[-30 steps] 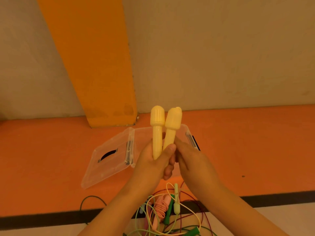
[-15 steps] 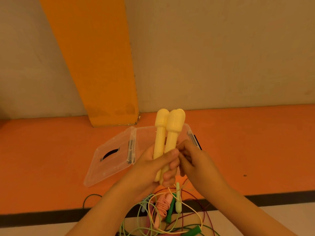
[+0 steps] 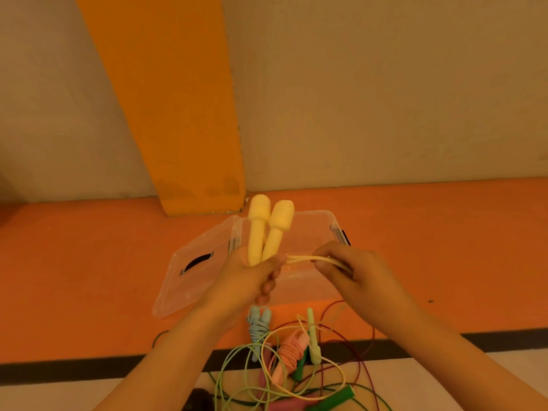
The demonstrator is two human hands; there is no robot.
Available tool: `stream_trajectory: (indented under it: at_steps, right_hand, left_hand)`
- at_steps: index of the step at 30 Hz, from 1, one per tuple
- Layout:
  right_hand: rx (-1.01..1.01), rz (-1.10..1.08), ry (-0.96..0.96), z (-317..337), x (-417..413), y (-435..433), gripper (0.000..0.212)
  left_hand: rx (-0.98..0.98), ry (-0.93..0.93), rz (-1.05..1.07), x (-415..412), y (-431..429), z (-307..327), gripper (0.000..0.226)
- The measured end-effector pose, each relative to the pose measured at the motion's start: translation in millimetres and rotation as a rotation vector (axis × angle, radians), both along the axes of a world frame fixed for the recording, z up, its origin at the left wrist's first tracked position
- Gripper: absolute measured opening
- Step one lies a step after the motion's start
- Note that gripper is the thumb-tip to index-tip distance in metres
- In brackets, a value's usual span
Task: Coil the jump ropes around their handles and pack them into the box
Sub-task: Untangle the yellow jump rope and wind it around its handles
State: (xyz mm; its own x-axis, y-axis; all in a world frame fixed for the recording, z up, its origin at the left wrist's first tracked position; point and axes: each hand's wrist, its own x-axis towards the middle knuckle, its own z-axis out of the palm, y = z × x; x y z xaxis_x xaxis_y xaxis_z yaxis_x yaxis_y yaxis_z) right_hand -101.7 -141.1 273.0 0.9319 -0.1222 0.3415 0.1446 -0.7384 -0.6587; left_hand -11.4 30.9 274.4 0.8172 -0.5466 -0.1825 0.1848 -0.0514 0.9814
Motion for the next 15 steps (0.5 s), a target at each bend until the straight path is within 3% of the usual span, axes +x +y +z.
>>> stream_trajectory:
  at_steps: [2, 5, 9, 15]
  right_hand:
    - [-0.106, 0.016, -0.066, 5.6, -1.0, -1.9, 0.017]
    - [-0.156, 0.043, -0.092, 12.9, -1.0, -9.0, 0.024]
    - [-0.143, 0.068, -0.149, 22.7, 2.0, -12.9, 0.018]
    - [-0.102, 0.106, -0.154, 28.6, 8.2, -9.1, 0.013]
  left_hand:
    - [0.137, -0.134, -0.087, -4.3, -2.2, -1.9, 0.008]
    - [0.196, -0.157, -0.309, -7.4, -3.6, 1.9, 0.006]
    - [0.234, -0.135, -0.483, -2.8, -2.0, 6.1, 0.008]
    - [0.252, -0.156, -0.574, -13.7, -5.7, 12.1, 0.018]
